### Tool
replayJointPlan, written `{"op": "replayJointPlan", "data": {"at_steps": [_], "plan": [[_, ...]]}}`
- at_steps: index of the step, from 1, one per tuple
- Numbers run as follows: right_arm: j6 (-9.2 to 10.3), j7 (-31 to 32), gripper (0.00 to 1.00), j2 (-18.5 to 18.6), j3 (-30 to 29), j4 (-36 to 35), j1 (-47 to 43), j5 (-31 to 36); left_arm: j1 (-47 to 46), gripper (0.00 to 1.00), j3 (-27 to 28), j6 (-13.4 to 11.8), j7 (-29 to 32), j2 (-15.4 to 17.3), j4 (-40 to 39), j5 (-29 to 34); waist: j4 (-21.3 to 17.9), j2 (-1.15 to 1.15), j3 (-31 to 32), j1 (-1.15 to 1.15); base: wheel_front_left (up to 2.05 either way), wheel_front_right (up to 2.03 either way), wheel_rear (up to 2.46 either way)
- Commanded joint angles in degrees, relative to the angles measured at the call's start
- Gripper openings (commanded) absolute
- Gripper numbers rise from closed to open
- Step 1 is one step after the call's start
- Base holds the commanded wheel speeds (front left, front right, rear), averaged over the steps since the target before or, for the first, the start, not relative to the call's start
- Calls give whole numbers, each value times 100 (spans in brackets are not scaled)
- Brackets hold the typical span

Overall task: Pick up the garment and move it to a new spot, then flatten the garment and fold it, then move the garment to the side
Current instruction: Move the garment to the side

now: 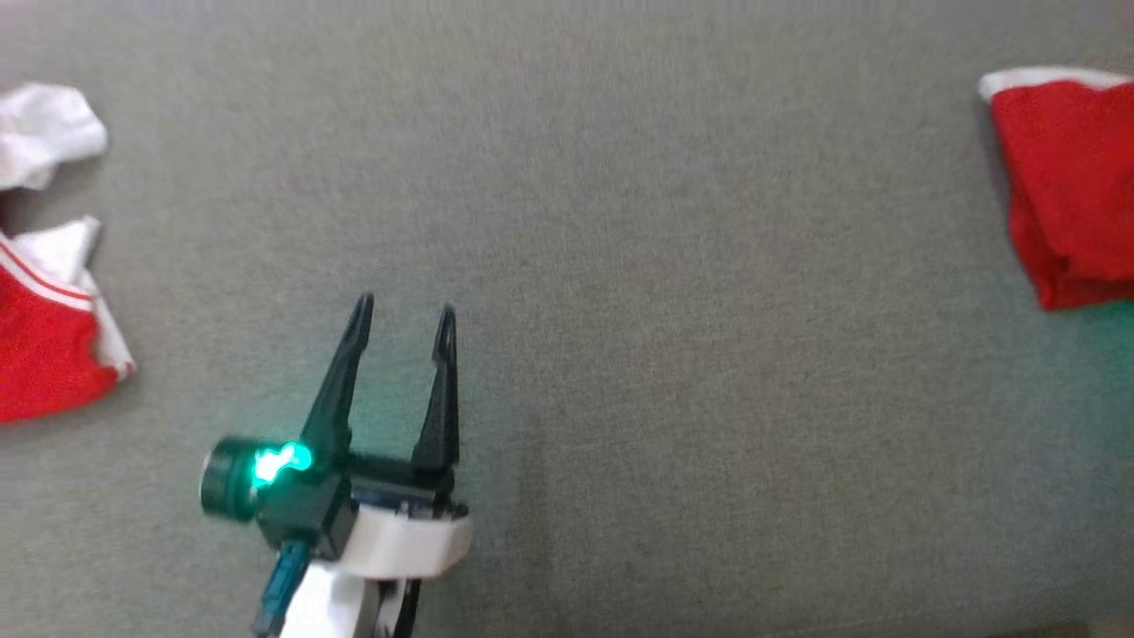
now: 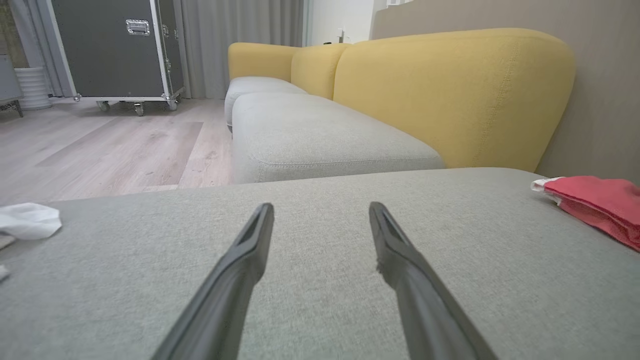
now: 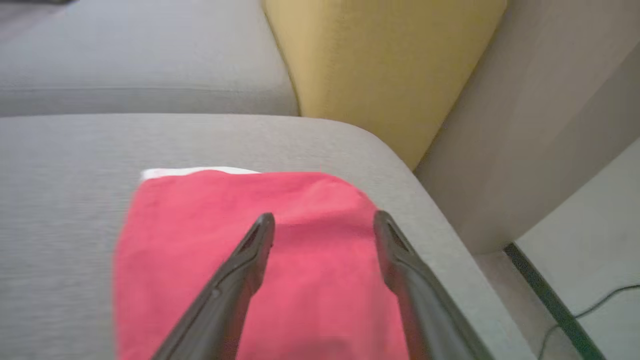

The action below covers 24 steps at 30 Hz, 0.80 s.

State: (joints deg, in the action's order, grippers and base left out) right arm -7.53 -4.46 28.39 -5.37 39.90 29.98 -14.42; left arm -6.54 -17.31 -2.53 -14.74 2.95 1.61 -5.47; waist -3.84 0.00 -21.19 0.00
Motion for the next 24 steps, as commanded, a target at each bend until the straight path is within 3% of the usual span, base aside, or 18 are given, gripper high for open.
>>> {"op": "replayJointPlan", "data": {"at_steps": [1, 15, 24], "plan": [[4, -175, 100, -137, 192, -293, -294, 61, 205, 100, 185, -42, -26, -7, -90, -109, 97, 0, 539, 0, 0, 0, 0], [4, -1044, 100, -1553, 1440, -1157, -2055, -60, 1170, 100, 407, -194, -26, -7, 116, -491, 611, 0, 2148, 0, 0, 0, 0], [4, -1053, 100, -2105, 1306, -2874, -3158, 340, 1571, 100, 731, -364, -26, -7, -27, -134, 800, 0, 2677, 0, 0, 0, 0]]}}
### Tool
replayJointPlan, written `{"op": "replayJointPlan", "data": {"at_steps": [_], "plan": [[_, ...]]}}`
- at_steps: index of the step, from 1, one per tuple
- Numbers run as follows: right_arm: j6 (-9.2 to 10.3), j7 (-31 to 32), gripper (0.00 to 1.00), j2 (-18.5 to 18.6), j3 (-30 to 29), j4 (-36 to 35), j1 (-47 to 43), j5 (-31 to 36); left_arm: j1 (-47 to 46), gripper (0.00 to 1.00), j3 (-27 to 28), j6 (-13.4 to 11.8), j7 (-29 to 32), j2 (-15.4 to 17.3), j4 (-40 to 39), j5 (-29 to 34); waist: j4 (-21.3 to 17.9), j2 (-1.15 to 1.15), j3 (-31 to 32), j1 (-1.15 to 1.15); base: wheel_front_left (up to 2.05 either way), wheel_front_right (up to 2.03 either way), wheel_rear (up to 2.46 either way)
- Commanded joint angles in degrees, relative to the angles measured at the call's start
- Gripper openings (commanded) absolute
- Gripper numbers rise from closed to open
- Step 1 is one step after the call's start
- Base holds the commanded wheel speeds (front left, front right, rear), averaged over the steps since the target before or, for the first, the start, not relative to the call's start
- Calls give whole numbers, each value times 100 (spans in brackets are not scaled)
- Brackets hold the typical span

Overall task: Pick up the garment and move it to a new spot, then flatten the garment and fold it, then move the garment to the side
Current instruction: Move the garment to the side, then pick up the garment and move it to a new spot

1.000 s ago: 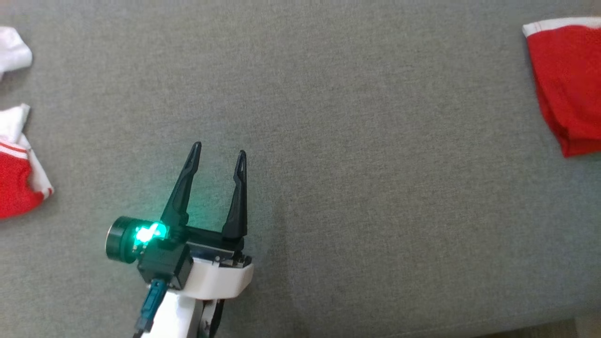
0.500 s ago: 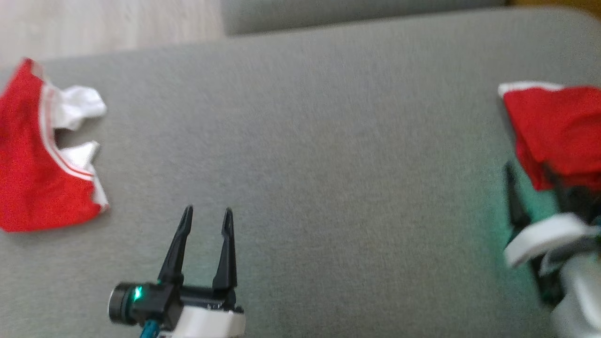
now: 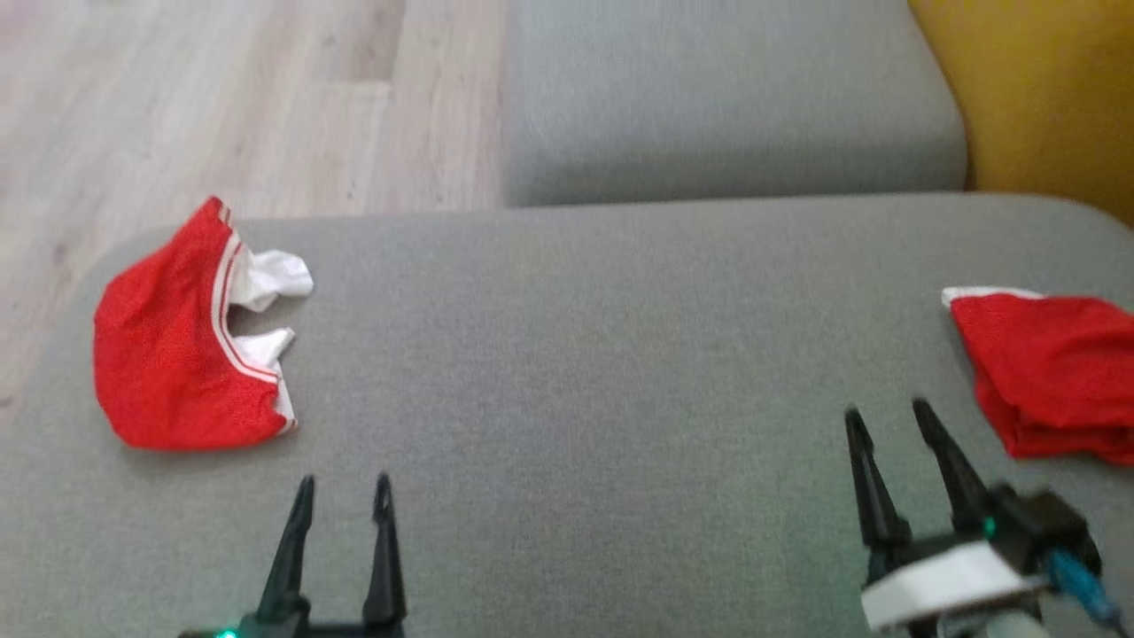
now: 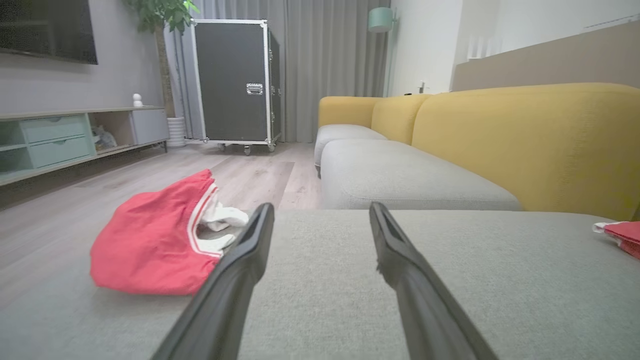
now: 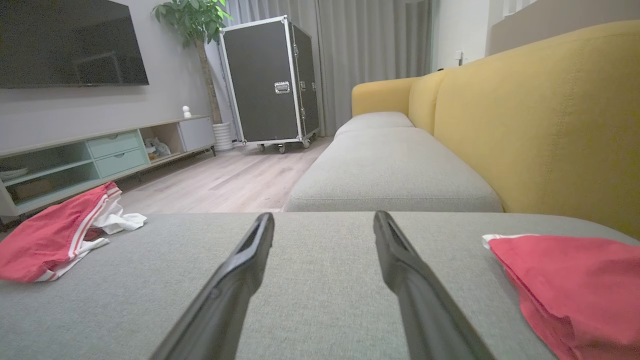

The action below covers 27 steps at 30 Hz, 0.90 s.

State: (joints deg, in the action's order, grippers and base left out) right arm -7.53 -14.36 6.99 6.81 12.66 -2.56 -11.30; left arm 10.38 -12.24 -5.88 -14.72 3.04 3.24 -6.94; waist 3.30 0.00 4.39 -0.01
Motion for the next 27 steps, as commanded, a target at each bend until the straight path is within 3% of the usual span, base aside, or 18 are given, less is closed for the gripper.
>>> {"op": "replayJointPlan", "data": {"at_steps": [1, 10, 17, 27], "plan": [[4, -62, 100, -12, 53, -274, -40, 18, -65, 100, 257, -45, -28, -16, -221, 0, 106, 0, 167, 1, 0, 0, 0], [4, -63, 100, -239, -278, -652, -866, 187, 349, 100, 330, -114, -28, -16, -308, 180, 281, 0, 369, 1, 0, 0, 0], [4, -63, 100, -349, -617, -725, -959, 369, 355, 100, 327, 25, -28, -16, -320, 333, 290, 0, 353, 1, 0, 0, 0], [4, -63, 100, -399, -636, -664, -927, 302, 316, 100, 321, 100, -28, -16, -244, 426, 282, 0, 331, 1, 0, 0, 0]]}}
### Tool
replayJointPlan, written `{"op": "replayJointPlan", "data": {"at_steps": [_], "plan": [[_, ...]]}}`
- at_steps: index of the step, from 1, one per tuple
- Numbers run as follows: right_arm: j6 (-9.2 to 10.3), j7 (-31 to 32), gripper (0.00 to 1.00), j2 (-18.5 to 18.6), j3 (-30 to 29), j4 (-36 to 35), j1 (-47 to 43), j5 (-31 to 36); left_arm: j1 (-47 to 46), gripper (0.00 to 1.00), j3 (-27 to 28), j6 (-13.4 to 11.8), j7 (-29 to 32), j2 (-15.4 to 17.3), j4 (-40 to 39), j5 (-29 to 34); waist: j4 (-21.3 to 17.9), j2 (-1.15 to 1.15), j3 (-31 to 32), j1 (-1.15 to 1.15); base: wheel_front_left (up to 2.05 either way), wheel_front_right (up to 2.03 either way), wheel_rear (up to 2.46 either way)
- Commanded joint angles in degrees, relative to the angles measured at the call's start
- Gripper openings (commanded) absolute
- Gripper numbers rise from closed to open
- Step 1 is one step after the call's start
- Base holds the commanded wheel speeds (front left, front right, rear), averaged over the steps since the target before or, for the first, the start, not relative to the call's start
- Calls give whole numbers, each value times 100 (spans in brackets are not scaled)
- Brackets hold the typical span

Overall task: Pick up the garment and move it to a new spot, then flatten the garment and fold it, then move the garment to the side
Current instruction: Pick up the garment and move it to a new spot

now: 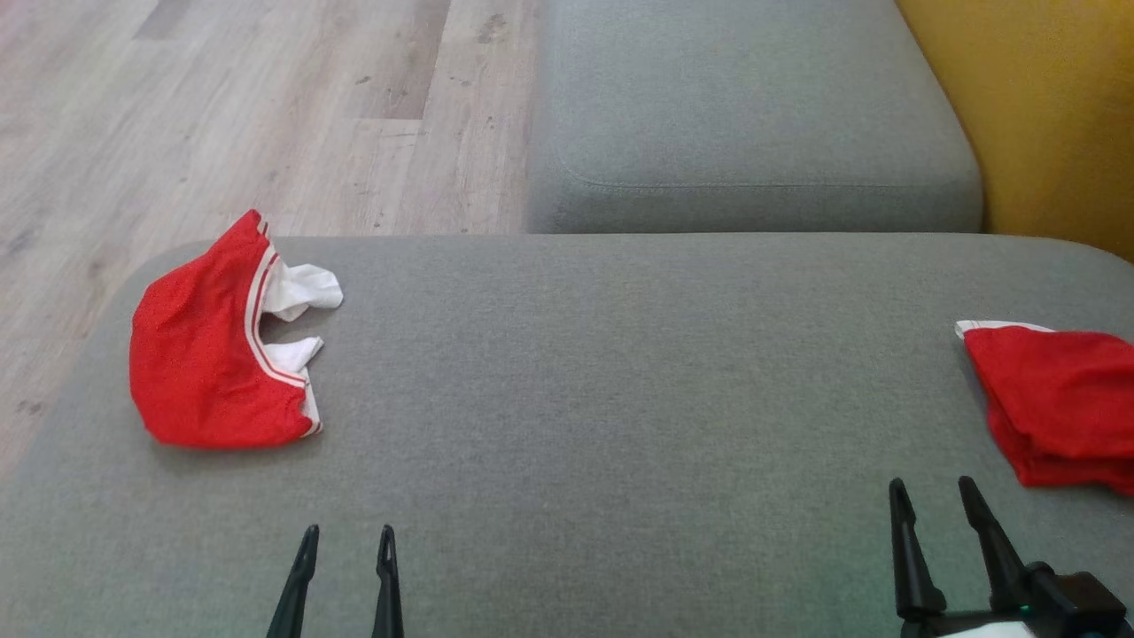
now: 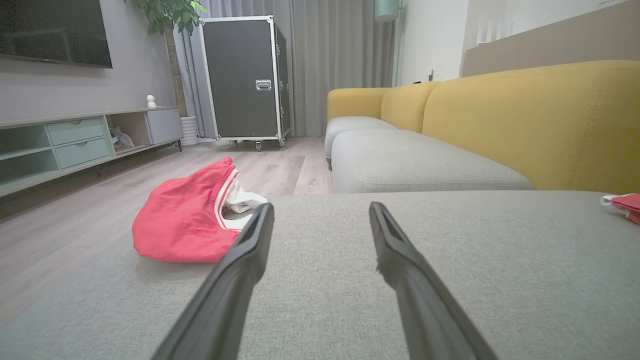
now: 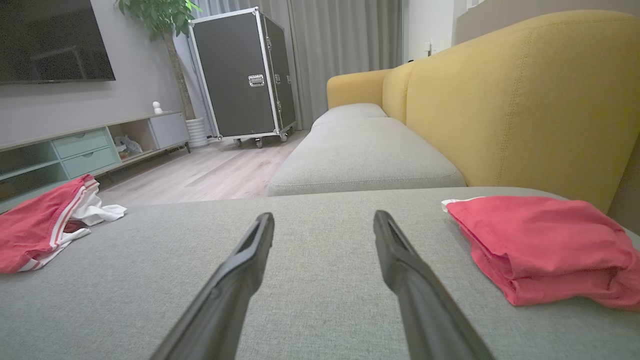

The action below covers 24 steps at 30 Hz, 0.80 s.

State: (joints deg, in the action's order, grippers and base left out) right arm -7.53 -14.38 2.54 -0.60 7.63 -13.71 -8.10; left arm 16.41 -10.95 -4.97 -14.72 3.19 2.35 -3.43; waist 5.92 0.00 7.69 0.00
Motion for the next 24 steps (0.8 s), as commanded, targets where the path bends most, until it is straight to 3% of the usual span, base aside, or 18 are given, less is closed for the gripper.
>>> {"op": "replayJointPlan", "data": {"at_steps": [1, 3, 16, 24], "plan": [[4, -62, 100, 44, 91, -159, 180, -17, -298, 100, 196, 10, -28, -31, -145, 89, 57, 0, 3, 0, 0, 0, 0], [4, -62, 100, 41, 58, -164, 164, -3, -322, 100, 209, 7, -28, -31, -134, 102, 173, 0, -2, 0, 0, 0, 0], [4, -62, 100, 34, 148, -115, 263, -330, -417, 100, 504, -31, -28, -29, -262, 144, 1807, 0, -161, 0, 0, 0, 0], [4, -62, 100, 34, 240, -77, 647, -52, -416, 100, 777, -324, -28, -30, -608, 9, 2159, 0, -557, 0, 0, 0, 0]]}}
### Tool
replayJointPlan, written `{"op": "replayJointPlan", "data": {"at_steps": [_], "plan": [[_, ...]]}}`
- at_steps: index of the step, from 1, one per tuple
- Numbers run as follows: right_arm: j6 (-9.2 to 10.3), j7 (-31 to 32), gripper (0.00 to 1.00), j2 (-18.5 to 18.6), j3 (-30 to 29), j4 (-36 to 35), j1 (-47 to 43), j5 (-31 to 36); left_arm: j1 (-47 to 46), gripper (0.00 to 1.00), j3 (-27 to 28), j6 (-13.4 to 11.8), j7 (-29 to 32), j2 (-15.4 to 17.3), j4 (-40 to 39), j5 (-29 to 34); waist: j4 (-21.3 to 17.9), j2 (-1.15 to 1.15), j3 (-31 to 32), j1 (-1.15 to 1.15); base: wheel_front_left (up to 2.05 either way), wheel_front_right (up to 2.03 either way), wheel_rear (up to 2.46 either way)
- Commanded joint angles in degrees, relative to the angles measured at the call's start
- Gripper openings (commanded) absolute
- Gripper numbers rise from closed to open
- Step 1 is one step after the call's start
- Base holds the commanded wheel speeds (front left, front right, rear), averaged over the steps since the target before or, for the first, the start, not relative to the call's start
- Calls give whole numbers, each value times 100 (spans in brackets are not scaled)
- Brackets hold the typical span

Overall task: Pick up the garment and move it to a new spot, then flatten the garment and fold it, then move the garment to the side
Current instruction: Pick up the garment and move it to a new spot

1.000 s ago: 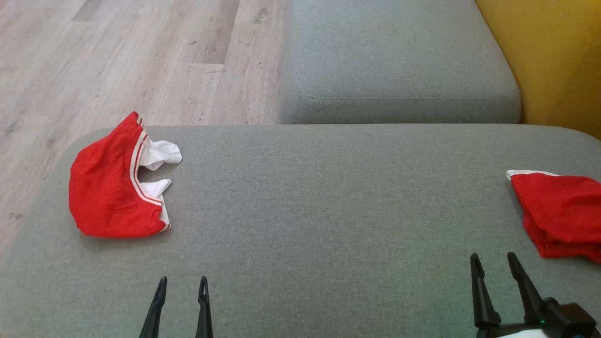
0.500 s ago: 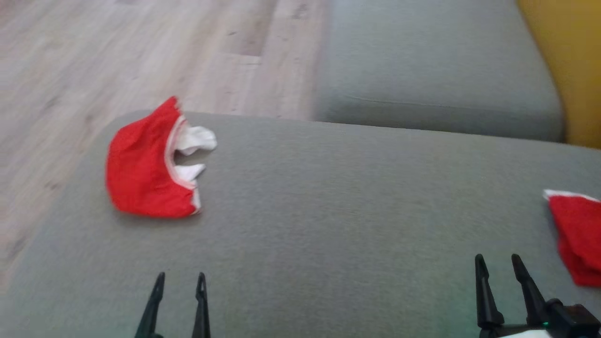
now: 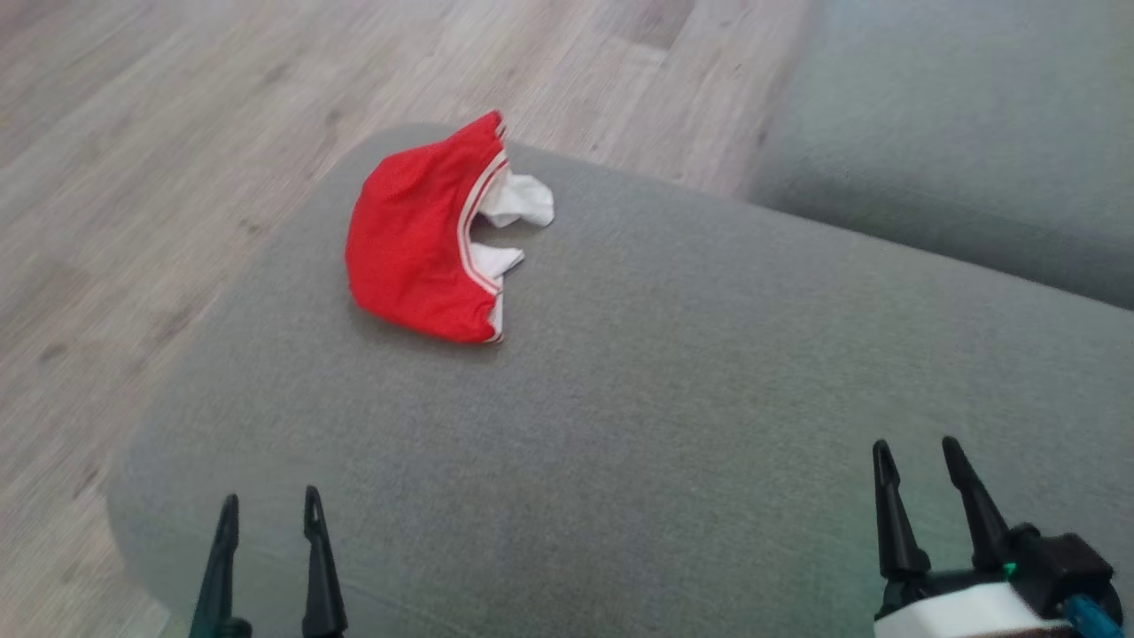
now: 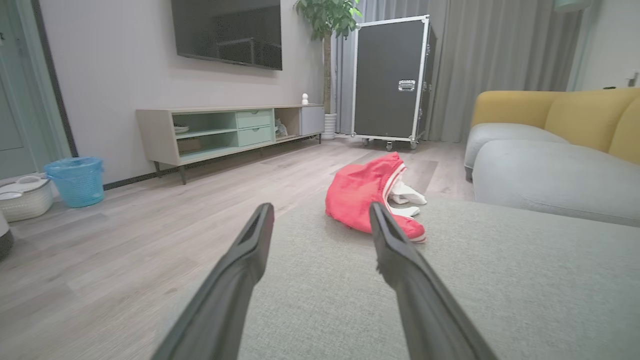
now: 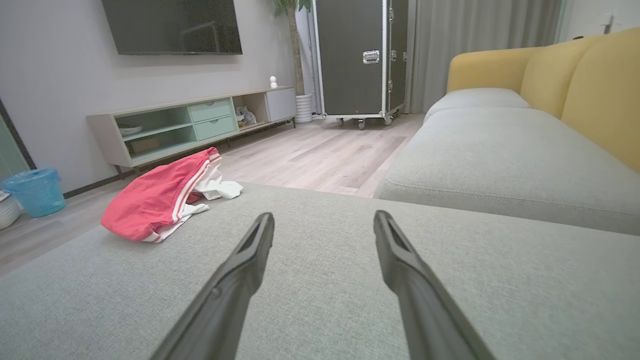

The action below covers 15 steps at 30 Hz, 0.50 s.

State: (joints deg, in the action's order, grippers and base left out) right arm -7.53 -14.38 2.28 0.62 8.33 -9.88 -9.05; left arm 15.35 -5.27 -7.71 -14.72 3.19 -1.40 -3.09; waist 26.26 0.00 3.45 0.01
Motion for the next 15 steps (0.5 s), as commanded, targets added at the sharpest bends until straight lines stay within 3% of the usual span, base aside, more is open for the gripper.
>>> {"op": "replayJointPlan", "data": {"at_steps": [1, 4, 9, 15], "plan": [[4, -62, 100, 60, 109, -137, 286, 67, -306, 100, 224, -78, -28, -30, -268, -47, 145, 0, -159, -1, 0, 0, 0], [4, -62, 100, 73, 70, -127, 290, 120, -328, 100, 253, -105, -28, -30, -362, -59, 203, 0, -222, -1, 0, 0, 0], [4, -62, 100, 201, -56, -211, 71, 246, -707, 100, 296, 78, -28, 79, -454, 85, 323, 0, -381, -1, 0, 0, 0], [4, -62, 100, 835, -27, -501, 403, 416, -1934, 100, 591, 303, -28, 310, -552, 28, 47, 0, -1431, -1, 0, 0, 0]]}}
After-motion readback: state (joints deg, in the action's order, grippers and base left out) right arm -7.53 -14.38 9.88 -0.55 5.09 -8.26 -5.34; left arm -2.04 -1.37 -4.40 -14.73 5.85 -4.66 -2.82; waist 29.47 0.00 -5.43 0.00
